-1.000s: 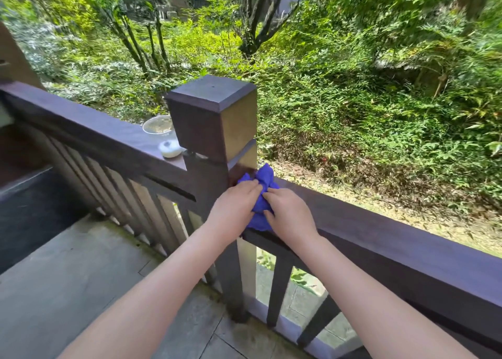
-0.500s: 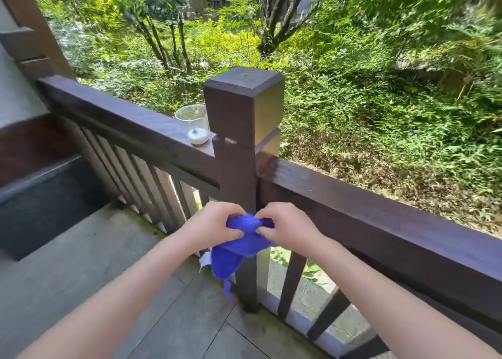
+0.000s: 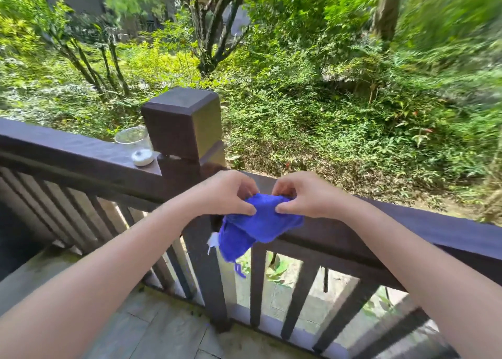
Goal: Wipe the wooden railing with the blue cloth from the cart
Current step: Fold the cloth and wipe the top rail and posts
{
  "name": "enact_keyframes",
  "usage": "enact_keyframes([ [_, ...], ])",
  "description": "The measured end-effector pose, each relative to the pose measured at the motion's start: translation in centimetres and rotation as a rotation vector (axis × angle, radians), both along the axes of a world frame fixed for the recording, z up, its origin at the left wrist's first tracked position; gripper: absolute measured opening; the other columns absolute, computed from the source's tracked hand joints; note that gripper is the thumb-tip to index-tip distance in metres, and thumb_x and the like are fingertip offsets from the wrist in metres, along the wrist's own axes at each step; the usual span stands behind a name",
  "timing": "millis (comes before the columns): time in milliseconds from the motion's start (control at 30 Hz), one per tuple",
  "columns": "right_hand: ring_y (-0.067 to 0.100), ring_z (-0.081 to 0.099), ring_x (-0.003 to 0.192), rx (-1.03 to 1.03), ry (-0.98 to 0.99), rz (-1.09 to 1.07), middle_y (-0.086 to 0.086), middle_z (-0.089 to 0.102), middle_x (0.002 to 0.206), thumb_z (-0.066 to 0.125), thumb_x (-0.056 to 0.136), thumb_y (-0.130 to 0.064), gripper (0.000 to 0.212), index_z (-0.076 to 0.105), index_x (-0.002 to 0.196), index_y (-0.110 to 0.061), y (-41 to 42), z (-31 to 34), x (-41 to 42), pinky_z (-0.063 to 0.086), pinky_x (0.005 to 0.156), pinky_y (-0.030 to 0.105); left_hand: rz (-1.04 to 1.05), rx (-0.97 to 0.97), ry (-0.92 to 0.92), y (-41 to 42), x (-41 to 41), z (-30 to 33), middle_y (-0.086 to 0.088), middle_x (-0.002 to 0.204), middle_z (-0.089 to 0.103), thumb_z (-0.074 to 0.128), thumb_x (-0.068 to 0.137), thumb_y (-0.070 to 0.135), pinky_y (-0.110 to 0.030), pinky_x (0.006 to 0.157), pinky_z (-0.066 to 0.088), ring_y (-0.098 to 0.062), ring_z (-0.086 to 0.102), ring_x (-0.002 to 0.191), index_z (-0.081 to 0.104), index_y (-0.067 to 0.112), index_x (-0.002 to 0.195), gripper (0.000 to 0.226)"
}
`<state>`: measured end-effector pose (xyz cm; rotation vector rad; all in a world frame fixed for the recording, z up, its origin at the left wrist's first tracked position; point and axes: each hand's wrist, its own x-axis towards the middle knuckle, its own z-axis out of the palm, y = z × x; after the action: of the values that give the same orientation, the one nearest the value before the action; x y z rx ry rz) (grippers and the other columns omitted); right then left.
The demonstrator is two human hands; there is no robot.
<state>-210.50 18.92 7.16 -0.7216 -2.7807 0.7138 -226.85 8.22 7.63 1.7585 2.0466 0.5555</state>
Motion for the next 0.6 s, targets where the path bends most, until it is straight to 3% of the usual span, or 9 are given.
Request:
enact_keyframes([
  [67, 0.000, 0.051, 0.062, 0.024, -0.009, -0.056, -0.011, 0.058, 0.069, 0.068, 0.071, -0.020, 0.010, 0.062, 0.076, -0.026, 0.4, 1.7, 2.9, 0.038, 0.053, 0.012, -0.064, 0.033, 0.064, 1.5, 2.7, 1.7, -0.001, 0.092, 0.073, 0.071, 0.070, 0.018, -0.011, 0.065, 0.048, -0.008, 0.062, 0.077, 0.069, 0.018, 0.095, 0.025],
  [167, 0.005, 0.053, 0.064, 0.070, -0.029, -0.145, -0.012, 0.057, 0.068, 0.069, 0.071, -0.021, 0.011, 0.061, 0.076, -0.027, 0.6, 4.0, 7.9, 0.040, 0.057, 0.019, -0.158, 0.101, 0.179, 3.2, 7.2, 4.1, -0.006, 0.088, 0.075, 0.071, 0.070, 0.021, -0.025, 0.070, 0.048, -0.018, 0.064, 0.080, 0.073, 0.017, 0.091, 0.021],
  [267, 0.002, 0.050, 0.064, 0.126, -0.027, -0.246, -0.012, 0.056, 0.070, 0.069, 0.071, -0.022, 0.012, 0.060, 0.075, -0.027, 0.1, 5.3, 13.6, 0.037, 0.053, 0.010, -0.232, 0.132, 0.232, 4.4, 12.2, 5.6, -0.009, 0.075, 0.071, 0.069, 0.067, 0.024, -0.038, 0.068, 0.052, -0.018, 0.058, 0.066, 0.071, 0.015, 0.081, 0.017],
  [467, -0.006, 0.050, 0.063, 0.111, -0.032, -0.453, -0.018, 0.054, 0.067, 0.069, 0.070, -0.020, 0.009, 0.066, 0.078, -0.024, -2.3, 5.4, 27.3, 0.039, 0.049, 0.004, -0.429, 0.207, 0.178, 4.8, 25.1, 5.6, -0.004, 0.075, 0.069, 0.069, 0.066, 0.019, -0.030, 0.059, 0.045, -0.021, 0.059, 0.071, 0.069, 0.014, 0.078, 0.013],
  [600, 0.004, 0.055, 0.066, 0.099, -0.084, -0.591, -0.010, 0.061, 0.070, 0.068, 0.070, -0.019, 0.011, 0.067, 0.080, -0.022, -5.4, 4.5, 37.7, 0.040, 0.052, 0.003, -0.589, 0.163, 0.121, 4.7, 35.3, 4.2, -0.001, 0.079, 0.067, 0.069, 0.070, 0.015, -0.020, 0.060, 0.045, -0.019, 0.059, 0.074, 0.068, 0.011, 0.089, 0.019],
])
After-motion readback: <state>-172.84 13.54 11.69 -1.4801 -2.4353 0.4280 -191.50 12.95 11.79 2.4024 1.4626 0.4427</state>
